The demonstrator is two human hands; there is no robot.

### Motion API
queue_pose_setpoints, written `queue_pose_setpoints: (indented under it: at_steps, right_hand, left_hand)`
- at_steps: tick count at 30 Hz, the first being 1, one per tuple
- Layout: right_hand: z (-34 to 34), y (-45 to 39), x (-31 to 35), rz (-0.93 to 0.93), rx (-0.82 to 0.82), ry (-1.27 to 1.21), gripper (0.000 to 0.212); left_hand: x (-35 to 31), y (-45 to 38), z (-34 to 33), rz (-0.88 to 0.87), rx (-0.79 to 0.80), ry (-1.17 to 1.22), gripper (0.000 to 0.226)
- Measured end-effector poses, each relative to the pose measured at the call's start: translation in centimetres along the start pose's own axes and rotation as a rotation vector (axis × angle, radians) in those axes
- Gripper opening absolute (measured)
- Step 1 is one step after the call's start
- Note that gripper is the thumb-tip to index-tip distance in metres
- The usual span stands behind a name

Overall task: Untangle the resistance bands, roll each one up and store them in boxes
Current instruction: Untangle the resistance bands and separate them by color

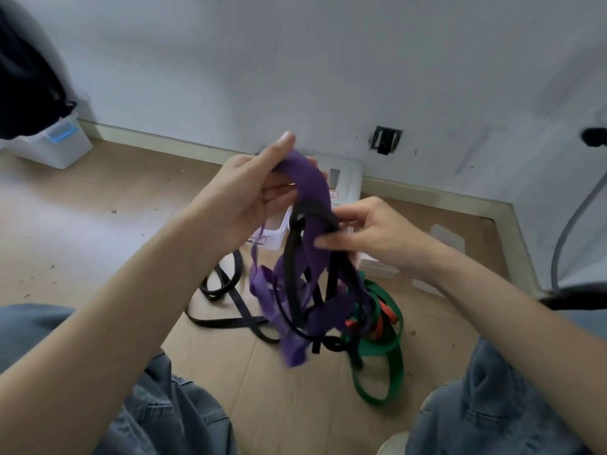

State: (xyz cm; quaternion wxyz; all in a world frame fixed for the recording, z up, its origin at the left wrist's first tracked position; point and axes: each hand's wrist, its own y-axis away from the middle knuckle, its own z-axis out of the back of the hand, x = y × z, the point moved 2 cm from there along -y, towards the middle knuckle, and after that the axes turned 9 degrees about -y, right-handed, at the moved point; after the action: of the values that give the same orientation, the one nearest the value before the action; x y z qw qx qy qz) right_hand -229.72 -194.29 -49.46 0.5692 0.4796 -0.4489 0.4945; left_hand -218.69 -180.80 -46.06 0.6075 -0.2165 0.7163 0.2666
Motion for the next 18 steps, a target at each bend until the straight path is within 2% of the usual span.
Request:
queue_pose_setpoints:
  at_steps: [1, 3, 4, 5, 7, 8, 10, 14, 15, 16, 17, 18]
  right_hand:
    - [0.1, 0.0, 0.2, 0.041, -0.087, -0.066, 0.022]
    - [0.6, 0.2, 0.7, 0.093, -0.216, -0.156, 0.029]
    - [0.9, 0.2, 1.0, 0.104, -0.257, -0.138, 0.033]
    - [1.3, 0.2, 1.2, 0.113, -0.287, -0.088, 0.034]
    - [2.1, 0.3, 1.8, 0.128, -0.347, 0.061, 0.029]
    - [2.6, 0.3, 2.1, 0.124, -0.377, 0.125, 0.034]
    - [3.8, 0.4, 2.4, 0.11, -0.399, 0.165, 0.05]
    - [4.4, 0.2, 2.6, 0.049, -0.333, 0.2, 0.061]
    - [4.2, 0.2, 2.6, 0.04, -0.32, 0.199, 0.063]
    - [4.0, 0.1, 2.5, 0.044, -0.313, 0.185, 0.064]
    - [3.9, 0.0, 2.4, 0.049, -0.319, 0.165, 0.064]
    - [3.8, -0.1, 2.2, 0.052, -0.331, 0.15, 0.061]
  left_hand:
    - [0.2, -0.2, 0.1, 0.022, 0.047, -0.017, 0.037]
    - [1.1, 0.2, -0.4, 0.042, 0.228, -0.268, 0.038]
    - [1.6, 0.5, -0.9, 0.026, 0.309, -0.382, 0.036]
    - [2.1, 0.7, -1.0, 0.015, 0.319, -0.439, 0.034]
    - [1.9, 0.4, -0.8, -0.018, 0.173, -0.502, 0.022]
    - [1.6, 0.1, -0.4, -0.059, 0.065, -0.608, 0.017]
    - [0.9, -0.4, 0.6, -0.153, -0.118, -0.882, 0.025]
    - [0.3, -0.1, 0.4, -0.389, -0.395, -1.445, 0.037]
    - [0.3, 0.1, 0.2, -0.423, -0.426, -1.512, 0.038]
    - [0.6, -0.1, 0.3, -0.409, -0.392, -1.513, 0.039]
    - [0.9, -0.3, 0.4, -0.358, -0.276, -1.426, 0.039]
    - [1.2, -0.5, 0.4, -0.27, -0.097, -1.249, 0.038]
